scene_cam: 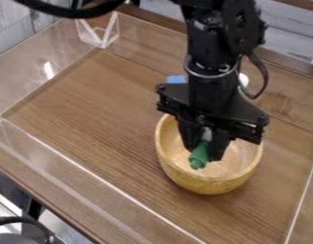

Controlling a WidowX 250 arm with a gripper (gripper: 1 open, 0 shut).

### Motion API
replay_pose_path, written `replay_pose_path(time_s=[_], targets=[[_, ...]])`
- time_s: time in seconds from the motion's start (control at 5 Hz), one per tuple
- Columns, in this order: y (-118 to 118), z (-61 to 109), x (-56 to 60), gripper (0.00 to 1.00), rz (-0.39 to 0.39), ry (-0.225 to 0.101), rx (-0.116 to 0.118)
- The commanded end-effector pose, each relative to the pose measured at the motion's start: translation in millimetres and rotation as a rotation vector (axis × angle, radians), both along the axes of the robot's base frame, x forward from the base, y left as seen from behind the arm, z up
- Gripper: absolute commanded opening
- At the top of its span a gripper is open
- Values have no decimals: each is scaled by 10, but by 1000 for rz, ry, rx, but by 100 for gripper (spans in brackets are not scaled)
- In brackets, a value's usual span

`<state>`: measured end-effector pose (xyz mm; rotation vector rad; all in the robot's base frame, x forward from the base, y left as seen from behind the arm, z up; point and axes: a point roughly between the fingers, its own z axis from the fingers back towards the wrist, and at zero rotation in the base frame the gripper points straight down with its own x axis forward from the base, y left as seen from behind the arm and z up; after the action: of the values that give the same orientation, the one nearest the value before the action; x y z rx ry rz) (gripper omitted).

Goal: Put the green marker in the brown bowl

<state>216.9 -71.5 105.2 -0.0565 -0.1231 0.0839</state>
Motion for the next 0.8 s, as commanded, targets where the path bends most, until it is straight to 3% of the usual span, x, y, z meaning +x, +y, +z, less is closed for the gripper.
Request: replay_pose_path(time_s=[0.0, 0.6], targets=[[10, 52, 69, 0, 12, -33, -12], [17, 4, 92, 0, 18, -42, -18]])
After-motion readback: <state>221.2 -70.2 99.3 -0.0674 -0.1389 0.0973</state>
